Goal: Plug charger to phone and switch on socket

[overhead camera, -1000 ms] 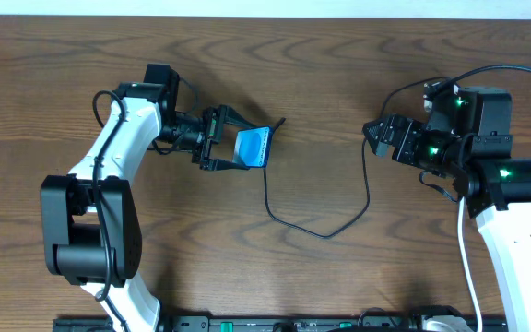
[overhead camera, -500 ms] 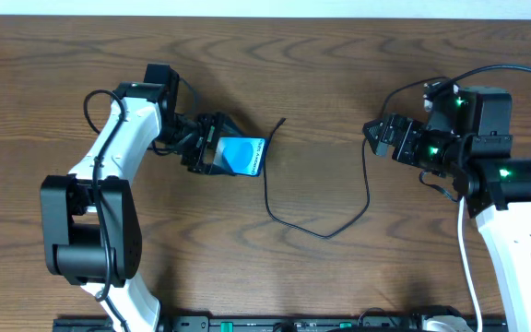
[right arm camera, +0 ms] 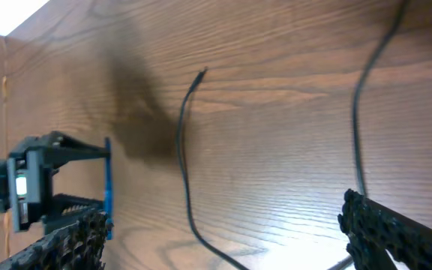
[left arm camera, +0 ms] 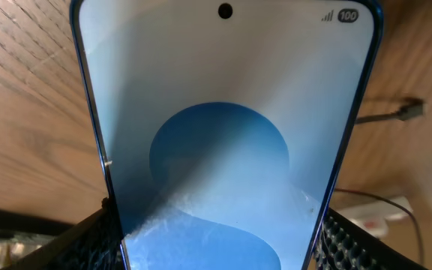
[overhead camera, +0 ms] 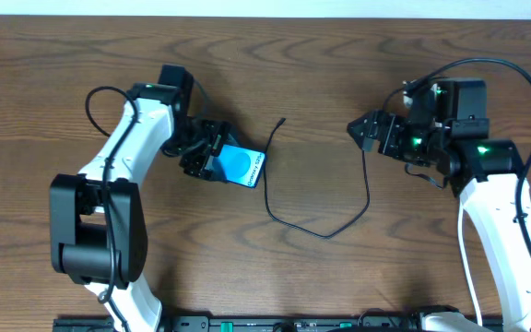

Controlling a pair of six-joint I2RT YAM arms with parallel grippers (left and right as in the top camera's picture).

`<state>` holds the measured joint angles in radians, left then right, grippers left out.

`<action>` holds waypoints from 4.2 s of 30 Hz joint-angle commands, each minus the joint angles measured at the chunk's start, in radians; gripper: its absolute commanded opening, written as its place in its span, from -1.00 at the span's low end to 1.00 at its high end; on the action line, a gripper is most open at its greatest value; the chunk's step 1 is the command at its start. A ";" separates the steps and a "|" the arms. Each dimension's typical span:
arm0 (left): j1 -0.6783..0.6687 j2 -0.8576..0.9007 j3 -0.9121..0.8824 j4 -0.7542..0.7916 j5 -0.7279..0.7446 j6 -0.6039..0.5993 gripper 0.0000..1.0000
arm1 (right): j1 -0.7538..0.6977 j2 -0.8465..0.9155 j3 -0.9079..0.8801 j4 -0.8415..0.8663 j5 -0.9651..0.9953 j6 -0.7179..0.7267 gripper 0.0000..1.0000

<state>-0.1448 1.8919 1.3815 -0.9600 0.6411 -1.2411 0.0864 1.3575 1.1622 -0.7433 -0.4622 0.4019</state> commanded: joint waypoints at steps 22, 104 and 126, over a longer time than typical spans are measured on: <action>-0.038 -0.047 0.006 0.050 0.034 -0.113 0.09 | 0.063 0.002 0.020 0.030 -0.031 0.002 0.96; -0.038 -0.071 0.006 0.139 0.164 -0.201 0.08 | 0.109 0.013 0.020 0.061 -0.039 0.015 0.99; -0.075 -0.071 0.006 0.140 0.159 -0.217 0.08 | 0.374 0.192 0.020 0.229 0.006 0.214 0.34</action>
<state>-0.2199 1.8568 1.3815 -0.8181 0.7856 -1.4418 0.4362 1.5318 1.1622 -0.5163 -0.4938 0.5686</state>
